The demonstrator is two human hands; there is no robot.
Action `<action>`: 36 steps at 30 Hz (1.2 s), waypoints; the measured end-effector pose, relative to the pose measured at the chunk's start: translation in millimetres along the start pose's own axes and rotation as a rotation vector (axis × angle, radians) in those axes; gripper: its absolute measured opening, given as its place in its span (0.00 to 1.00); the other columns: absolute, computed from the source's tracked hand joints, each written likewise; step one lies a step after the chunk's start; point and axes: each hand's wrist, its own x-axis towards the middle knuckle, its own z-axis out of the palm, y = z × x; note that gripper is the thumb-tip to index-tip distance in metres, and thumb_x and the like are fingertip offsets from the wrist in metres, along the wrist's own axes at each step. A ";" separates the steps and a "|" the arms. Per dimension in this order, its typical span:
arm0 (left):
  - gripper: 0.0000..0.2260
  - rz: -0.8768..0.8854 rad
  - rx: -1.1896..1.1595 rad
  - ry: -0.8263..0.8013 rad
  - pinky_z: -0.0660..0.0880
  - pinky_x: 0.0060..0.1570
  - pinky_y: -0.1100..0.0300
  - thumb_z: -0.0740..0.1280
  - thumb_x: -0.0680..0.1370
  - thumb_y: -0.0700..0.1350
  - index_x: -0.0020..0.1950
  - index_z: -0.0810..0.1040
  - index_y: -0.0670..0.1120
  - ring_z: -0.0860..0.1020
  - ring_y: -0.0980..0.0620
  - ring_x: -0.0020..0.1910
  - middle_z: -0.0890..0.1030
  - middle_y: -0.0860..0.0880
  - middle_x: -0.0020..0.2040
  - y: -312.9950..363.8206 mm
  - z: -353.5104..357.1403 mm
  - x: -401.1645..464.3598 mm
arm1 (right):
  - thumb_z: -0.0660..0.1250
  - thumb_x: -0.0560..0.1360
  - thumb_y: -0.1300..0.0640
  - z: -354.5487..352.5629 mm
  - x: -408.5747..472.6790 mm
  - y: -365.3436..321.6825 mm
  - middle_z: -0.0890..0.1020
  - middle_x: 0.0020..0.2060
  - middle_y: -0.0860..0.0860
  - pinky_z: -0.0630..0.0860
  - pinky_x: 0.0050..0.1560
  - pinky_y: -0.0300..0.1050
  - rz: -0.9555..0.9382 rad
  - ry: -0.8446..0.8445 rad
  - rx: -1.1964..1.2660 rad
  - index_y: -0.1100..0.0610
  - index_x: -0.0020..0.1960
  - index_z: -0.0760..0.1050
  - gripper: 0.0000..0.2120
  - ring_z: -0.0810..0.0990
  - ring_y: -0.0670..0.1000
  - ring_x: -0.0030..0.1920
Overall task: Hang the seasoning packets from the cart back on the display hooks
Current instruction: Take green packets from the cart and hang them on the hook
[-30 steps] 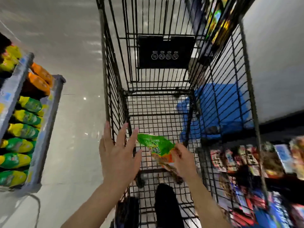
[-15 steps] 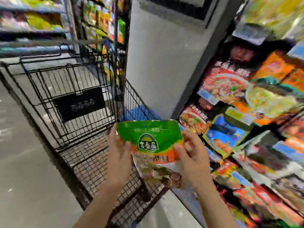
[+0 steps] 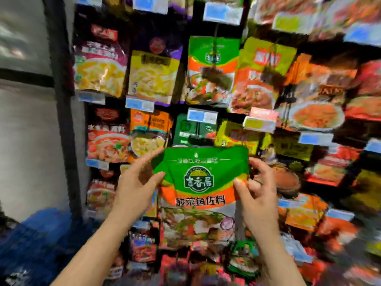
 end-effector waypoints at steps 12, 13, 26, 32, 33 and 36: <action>0.23 0.239 0.051 0.025 0.77 0.52 0.50 0.67 0.70 0.42 0.60 0.75 0.63 0.80 0.49 0.49 0.80 0.54 0.56 89.1 133.8 85.9 | 0.64 0.76 0.64 -144.9 101.5 -1.0 0.78 0.44 0.28 0.70 0.37 0.31 -0.302 0.001 -0.307 0.37 0.62 0.71 0.24 0.76 0.43 0.36; 0.23 0.253 0.061 0.031 0.77 0.51 0.46 0.67 0.69 0.43 0.61 0.75 0.63 0.80 0.48 0.48 0.81 0.52 0.57 92.1 134.9 94.3 | 0.64 0.76 0.64 -145.2 109.7 -2.3 0.77 0.44 0.28 0.69 0.36 0.31 -0.306 -0.011 -0.308 0.36 0.61 0.71 0.24 0.75 0.43 0.35; 0.23 0.345 0.171 0.158 0.76 0.42 0.60 0.70 0.72 0.37 0.63 0.74 0.57 0.75 0.58 0.36 0.78 0.54 0.42 69.0 86.4 223.6 | 0.63 0.76 0.65 -56.6 229.1 0.9 0.81 0.47 0.33 0.80 0.44 0.55 -0.323 -0.032 -0.137 0.42 0.63 0.72 0.22 0.82 0.51 0.42; 0.20 0.350 0.153 0.136 0.75 0.45 0.59 0.70 0.72 0.37 0.61 0.77 0.54 0.75 0.64 0.37 0.79 0.57 0.43 41.2 60.7 308.6 | 0.64 0.76 0.63 0.1 291.3 11.8 0.84 0.43 0.45 0.79 0.45 0.63 -0.251 0.020 -0.078 0.37 0.57 0.74 0.21 0.83 0.53 0.40; 0.20 0.360 0.148 0.132 0.75 0.46 0.58 0.70 0.72 0.37 0.61 0.77 0.55 0.75 0.64 0.37 0.79 0.58 0.44 38.4 58.5 321.3 | 0.64 0.76 0.64 7.2 300.0 11.4 0.84 0.43 0.47 0.78 0.45 0.61 -0.249 0.031 -0.060 0.38 0.57 0.73 0.21 0.82 0.52 0.39; 0.21 0.366 0.144 0.127 0.75 0.52 0.56 0.70 0.72 0.38 0.62 0.77 0.54 0.75 0.58 0.40 0.78 0.55 0.45 34.7 59.3 350.5 | 0.64 0.76 0.65 22.7 320.5 12.9 0.83 0.44 0.61 0.78 0.42 0.60 -0.245 0.052 -0.065 0.39 0.58 0.72 0.21 0.79 0.53 0.37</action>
